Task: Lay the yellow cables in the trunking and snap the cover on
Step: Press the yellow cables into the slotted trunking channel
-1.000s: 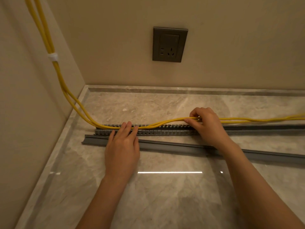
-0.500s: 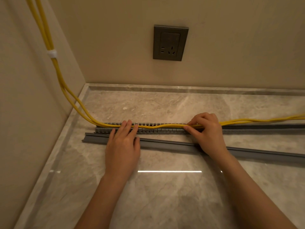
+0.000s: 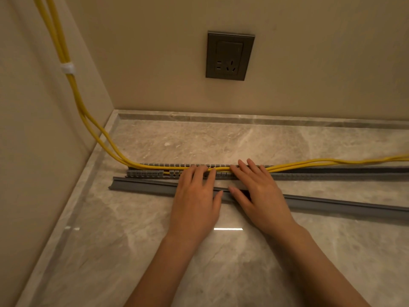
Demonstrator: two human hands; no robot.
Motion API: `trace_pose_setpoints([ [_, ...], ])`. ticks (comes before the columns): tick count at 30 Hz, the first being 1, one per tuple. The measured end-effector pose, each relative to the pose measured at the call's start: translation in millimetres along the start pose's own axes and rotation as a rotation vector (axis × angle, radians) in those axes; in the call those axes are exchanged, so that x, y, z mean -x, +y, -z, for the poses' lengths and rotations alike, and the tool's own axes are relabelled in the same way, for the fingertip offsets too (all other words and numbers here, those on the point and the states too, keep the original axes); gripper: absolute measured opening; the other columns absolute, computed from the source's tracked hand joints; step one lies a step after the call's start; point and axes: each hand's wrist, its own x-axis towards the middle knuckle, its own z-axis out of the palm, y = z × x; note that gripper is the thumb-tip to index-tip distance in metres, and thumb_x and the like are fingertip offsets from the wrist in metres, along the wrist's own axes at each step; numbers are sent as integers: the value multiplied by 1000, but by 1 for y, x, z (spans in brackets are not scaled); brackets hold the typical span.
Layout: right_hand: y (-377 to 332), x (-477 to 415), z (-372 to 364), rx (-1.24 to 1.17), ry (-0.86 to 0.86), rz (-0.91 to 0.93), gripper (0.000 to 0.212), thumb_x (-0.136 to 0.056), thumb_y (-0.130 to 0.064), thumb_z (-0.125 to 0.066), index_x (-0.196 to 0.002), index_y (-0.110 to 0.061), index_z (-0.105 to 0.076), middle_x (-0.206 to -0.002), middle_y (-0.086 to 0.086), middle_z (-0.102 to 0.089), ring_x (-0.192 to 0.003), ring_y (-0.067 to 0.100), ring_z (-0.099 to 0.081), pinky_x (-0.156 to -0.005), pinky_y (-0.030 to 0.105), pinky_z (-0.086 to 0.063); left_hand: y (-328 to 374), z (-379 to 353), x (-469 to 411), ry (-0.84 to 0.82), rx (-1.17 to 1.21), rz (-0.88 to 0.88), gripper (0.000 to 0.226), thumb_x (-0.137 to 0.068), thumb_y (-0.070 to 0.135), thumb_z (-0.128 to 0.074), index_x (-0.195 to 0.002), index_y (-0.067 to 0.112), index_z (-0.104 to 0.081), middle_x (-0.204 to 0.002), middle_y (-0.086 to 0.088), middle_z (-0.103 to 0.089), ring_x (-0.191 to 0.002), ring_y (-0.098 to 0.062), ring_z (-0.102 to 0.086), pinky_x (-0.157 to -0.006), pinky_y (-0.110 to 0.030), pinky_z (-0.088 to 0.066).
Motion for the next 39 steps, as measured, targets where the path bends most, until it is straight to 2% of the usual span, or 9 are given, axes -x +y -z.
trace_pose_setpoints([
  [7,-2,2,-10,19,30,-21,55,-93,-43,-44,-142,-20,-33,-153,3,-23,-143,20,-13,-116,29,-1,-1,-8,-3,-27,-75,10,47,-90,36,-52,-130,10,-51,-125,-10,-56,-119,-28,-48,-107,-47,-33],
  [11,-2,1,-10,-23,43,-32,55,-92,-44,-45,-141,-21,-34,-153,4,-22,-143,18,-14,-116,29,-4,0,-5,-8,-15,-77,6,44,-89,35,-52,-126,12,-53,-120,-8,-56,-115,-25,-48,-112,-43,-26],
  [14,-2,1,-6,-105,52,-44,54,-92,-43,-47,-141,-24,-34,-154,0,-20,-141,10,-13,-115,26,-5,1,-1,-13,-31,-98,26,41,-91,39,-46,-124,16,-54,-118,-3,-55,-113,-23,-47,-111,-42,-26],
  [17,3,1,1,-301,38,-82,51,-92,-39,-50,-140,-30,-35,-154,-7,-17,-136,-2,-8,-110,22,-10,6,1,-18,-41,-143,38,39,-92,40,-42,-123,20,-54,-118,0,-55,-111,-22,-47,-107,-42,-28],
  [21,14,2,15,-486,14,-107,43,-91,-28,-54,-133,-29,-45,-152,-6,-28,-138,7,-25,-108,22,-24,28,-1,-23,-27,-113,-2,34,-90,35,-48,-116,16,-58,-111,-4,-58,-105,-24,-50,-100,-39,-35],
  [25,27,5,27,-572,12,-87,38,-89,-15,-56,-126,-23,-54,-140,-1,-46,-130,6,-38,-102,13,-27,53,-9,-26,-30,-55,-39,31,-87,26,-51,-115,15,-59,-106,-5,-60,-100,-24,-52,-92,-35,-38],
  [29,49,13,44,-537,18,-62,36,-86,-12,-60,-121,-19,-59,-124,-4,-60,-114,4,-51,-90,-2,-28,76,-23,-29,-59,-33,-62,36,-88,26,-50,-121,13,-55,-113,-5,-59,-108,-24,-52,-96,-36,-39],
  [34,89,27,67,-501,-8,-80,26,-88,-20,-59,-113,-20,-64,-113,-6,-66,-103,3,-57,-86,13,-37,100,-36,-32,-89,-111,-18,47,-90,34,-47,-133,15,-44,-129,-3,-50,-116,-23,-43,-100,-34,-36],
  [39,130,37,85,-489,68,-109,20,-88,-17,-60,-106,-17,-68,-105,-4,-68,-96,5,-58,-82,15,-39,112,-43,-37,-82,-199,52,41,-91,37,-44,-127,19,-47,-123,0,-51,-111,-23,-43,-93,-35,-39],
])
